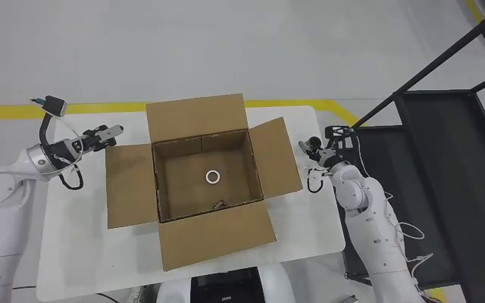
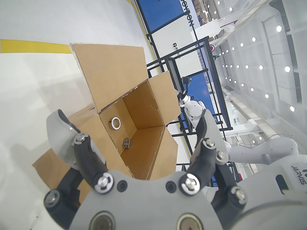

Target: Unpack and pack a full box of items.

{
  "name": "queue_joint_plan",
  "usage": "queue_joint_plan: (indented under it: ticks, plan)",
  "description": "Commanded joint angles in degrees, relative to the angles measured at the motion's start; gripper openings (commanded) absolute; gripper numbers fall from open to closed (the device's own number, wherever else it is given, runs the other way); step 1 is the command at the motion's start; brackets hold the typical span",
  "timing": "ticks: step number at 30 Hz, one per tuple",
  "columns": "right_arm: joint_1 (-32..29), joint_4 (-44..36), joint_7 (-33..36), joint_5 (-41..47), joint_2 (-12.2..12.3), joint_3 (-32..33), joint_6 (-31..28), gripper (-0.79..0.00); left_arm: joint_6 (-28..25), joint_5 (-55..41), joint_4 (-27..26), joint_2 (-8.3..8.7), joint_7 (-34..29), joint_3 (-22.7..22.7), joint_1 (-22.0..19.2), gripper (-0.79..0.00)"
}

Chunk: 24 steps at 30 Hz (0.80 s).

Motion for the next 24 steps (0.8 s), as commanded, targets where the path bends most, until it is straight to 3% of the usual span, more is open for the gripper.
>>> queue_joint_plan:
  ticks: [1,23,24]
  plan:
    - [1.7,2.7,-0.4,-0.4,-0.1,-0.9,0.6,0.0,0.0,0.0,0.0,0.0,0.0,0.0,0.0,0.0]
    - [15.5,24.1,-3.9,-5.2,-1.1,-8.2,4.9,0.0,0.0,0.0,0.0,0.0,0.0,0.0,0.0,0.0]
    - [15.8,24.7,-4.0,-5.1,-1.2,-8.4,5.0,-0.249,0.0,0.0,0.0,0.0,0.0,0.0,0.0,0.0]
